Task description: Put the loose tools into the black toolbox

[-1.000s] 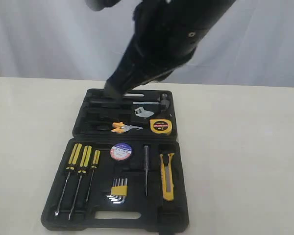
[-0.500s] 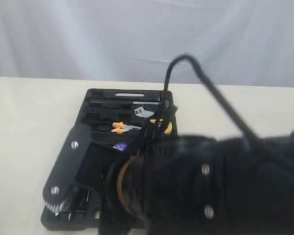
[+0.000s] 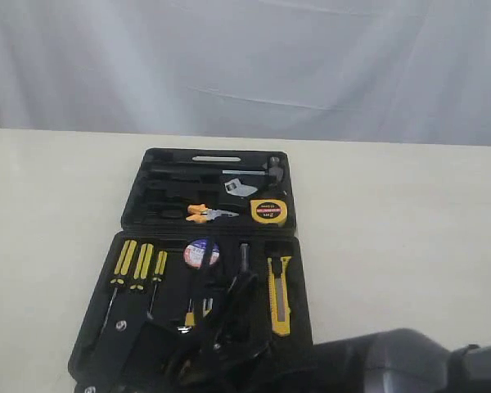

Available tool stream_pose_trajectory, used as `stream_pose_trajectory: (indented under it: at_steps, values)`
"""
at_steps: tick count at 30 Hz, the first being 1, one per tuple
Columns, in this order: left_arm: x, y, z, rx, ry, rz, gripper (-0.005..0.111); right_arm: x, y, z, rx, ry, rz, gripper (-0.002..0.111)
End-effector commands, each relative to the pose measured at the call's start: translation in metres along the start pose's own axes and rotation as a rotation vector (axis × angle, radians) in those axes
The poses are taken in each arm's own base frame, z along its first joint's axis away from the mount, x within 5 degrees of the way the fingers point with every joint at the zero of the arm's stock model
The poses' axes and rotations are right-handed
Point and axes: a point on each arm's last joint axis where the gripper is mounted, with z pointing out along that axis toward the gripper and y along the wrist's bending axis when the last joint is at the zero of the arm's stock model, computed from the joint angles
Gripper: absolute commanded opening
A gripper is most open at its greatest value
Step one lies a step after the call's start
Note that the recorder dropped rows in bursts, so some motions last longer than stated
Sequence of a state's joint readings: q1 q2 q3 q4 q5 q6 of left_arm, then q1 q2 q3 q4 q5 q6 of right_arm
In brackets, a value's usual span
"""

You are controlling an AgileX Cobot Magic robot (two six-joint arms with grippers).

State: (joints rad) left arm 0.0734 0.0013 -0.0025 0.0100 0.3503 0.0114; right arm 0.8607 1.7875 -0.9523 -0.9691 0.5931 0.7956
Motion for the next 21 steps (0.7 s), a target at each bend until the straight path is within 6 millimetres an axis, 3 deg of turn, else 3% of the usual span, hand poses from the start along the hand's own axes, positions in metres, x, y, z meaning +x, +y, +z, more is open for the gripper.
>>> stream_pose_trajectory:
  at_steps: [1,6,7,10,12,16,21]
  values:
    - [0.000,-0.001,0.000,0.008,-0.007,-0.012,0.000,-0.001,0.007,0.000,-0.007,-0.017,0.009,0.011]
    - [0.000,-0.001,0.000,0.008,-0.007,-0.012,0.000,-0.002,0.010,-0.001,-0.012,-0.017,0.038,0.014]
    - [0.000,-0.001,0.000,0.008,-0.007,-0.012,0.000,-0.002,0.011,-0.001,-0.012,-0.018,0.037,0.018]
    - [0.000,-0.001,0.000,0.008,-0.007,-0.012,0.000,-0.002,0.015,-0.003,-0.020,-0.022,0.034,0.043]
    - [0.000,-0.001,0.000,0.008,-0.007,-0.012,0.000,-0.003,0.017,-0.004,-0.023,-0.025,0.029,0.051]
    - [0.000,-0.001,0.000,0.008,-0.007,-0.012,0.000,-0.002,0.018,0.000,-0.015,-0.025,0.002,0.049]
    - [0.000,-0.001,0.000,0.008,-0.007,-0.012,0.000,0.006,0.029,0.026,0.027,0.029,-0.095,0.049]
